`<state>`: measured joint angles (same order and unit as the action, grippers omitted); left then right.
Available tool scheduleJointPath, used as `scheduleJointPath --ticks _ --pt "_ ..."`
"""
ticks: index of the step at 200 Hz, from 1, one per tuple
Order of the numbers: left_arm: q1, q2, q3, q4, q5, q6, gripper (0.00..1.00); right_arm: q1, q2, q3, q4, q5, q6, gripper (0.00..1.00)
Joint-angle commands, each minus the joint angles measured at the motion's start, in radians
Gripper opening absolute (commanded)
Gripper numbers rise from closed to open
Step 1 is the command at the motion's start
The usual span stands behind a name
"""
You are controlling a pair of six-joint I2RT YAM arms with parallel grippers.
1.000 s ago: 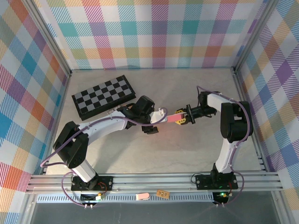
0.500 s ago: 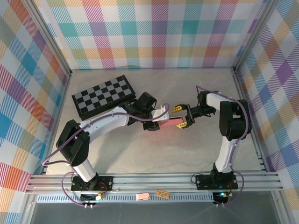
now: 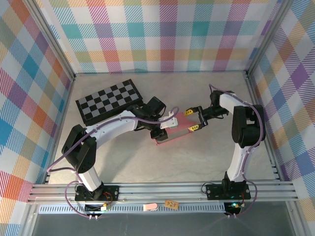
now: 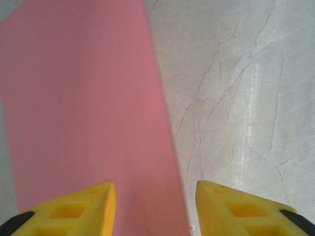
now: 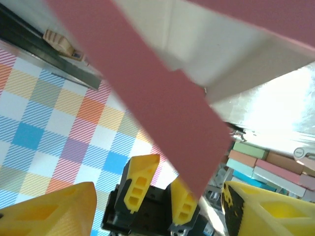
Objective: Fold the paper box
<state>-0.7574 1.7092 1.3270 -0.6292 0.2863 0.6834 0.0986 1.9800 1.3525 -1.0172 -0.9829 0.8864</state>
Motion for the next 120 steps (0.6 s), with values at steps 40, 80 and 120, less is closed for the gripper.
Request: scheduleJointPath --ticks 40,80,120 --pt "0.018 -0.124 -0.025 0.035 0.032 -0.245 0.57 0.014 -0.052 -0.022 0.027 0.165 -0.013 0.69" --pt "0.241 -0.112 -0.028 0.040 0.037 -0.991 0.59 0.013 -0.072 -0.039 0.038 0.206 -0.089 0.75" --pt "0.323 -0.101 -0.217 0.258 0.171 -1.415 0.56 0.013 -0.008 -0.055 0.051 0.206 -0.138 0.67"
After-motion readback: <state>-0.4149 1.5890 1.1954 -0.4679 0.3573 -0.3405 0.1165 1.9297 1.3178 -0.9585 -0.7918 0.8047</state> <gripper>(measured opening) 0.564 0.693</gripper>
